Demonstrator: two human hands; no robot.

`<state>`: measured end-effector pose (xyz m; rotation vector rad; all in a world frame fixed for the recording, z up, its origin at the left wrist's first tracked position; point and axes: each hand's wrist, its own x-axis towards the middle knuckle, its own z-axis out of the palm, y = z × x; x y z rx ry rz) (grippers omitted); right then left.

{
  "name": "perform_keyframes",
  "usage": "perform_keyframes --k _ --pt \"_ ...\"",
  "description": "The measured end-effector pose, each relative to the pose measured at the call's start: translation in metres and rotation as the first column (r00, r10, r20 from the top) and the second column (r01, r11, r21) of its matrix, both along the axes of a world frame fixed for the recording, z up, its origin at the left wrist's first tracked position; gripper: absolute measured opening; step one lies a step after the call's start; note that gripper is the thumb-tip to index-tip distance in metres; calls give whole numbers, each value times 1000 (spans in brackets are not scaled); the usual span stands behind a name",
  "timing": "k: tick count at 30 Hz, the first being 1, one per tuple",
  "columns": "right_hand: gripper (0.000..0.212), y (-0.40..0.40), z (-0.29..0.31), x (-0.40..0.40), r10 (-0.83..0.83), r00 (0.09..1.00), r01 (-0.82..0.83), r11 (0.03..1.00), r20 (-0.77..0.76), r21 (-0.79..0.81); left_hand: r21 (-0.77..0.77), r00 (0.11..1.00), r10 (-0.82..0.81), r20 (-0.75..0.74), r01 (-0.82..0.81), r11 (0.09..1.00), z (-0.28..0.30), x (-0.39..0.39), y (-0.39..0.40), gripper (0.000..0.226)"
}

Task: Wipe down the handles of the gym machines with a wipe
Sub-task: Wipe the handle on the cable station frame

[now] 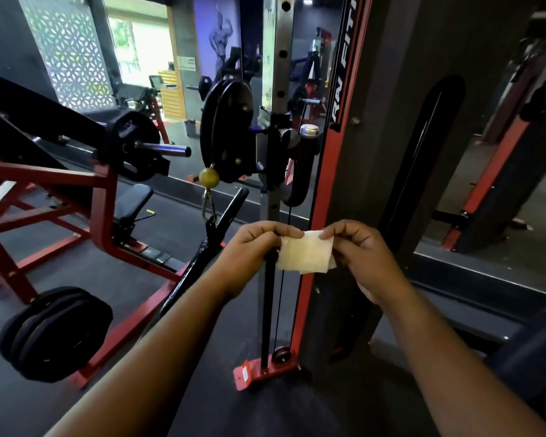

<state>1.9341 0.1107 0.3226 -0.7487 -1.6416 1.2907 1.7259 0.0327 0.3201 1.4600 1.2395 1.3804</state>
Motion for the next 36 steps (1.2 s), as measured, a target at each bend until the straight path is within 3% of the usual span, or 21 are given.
perform_keyframes --k 3,5,8,12,17,20,23,27,31,34,36 --pt "29 -1 -7 -11 -27 995 12 986 -93 -168 -27 999 -19 27 19 999 -4 -7 1 34" --pt "25 -4 -13 -17 -10 991 -23 971 -136 -238 -22 999 17 -35 -18 1000 -4 -10 3 25" --pt "35 -8 -20 -27 79 996 -84 969 -31 -230 19 984 40 -175 -37 999 -4 -15 10 16" --pt "15 -1 -24 -41 51 995 -42 994 85 -100 74 905 85 -416 -60 995 0 -24 25 23" --pt "9 40 -23 -45 -162 978 161 987 130 12 291 662 299 -687 -126 948 18 -47 48 32" --pt "20 74 -8 -49 -372 928 371 928 11 21 470 446 479 -756 -139 872 38 -64 66 36" --pt "29 102 16 -64 -506 854 516 853 -124 80 624 262 631 -731 -119 772 57 -81 83 35" --pt "39 117 34 -108 -502 846 532 822 -182 204 703 144 710 -690 -100 704 80 -101 104 45" --pt "48 113 8 -134 -599 774 621 654 -205 433 689 -14 691 -723 -101 718 89 -123 127 62" --pt "51 108 -33 -131 -634 753 616 586 -175 527 670 -41 668 -743 -62 740 88 -137 142 65" --pt "50 101 -59 -123 -613 785 549 619 -91 561 664 -44 663 -748 -23 747 83 -142 150 62"
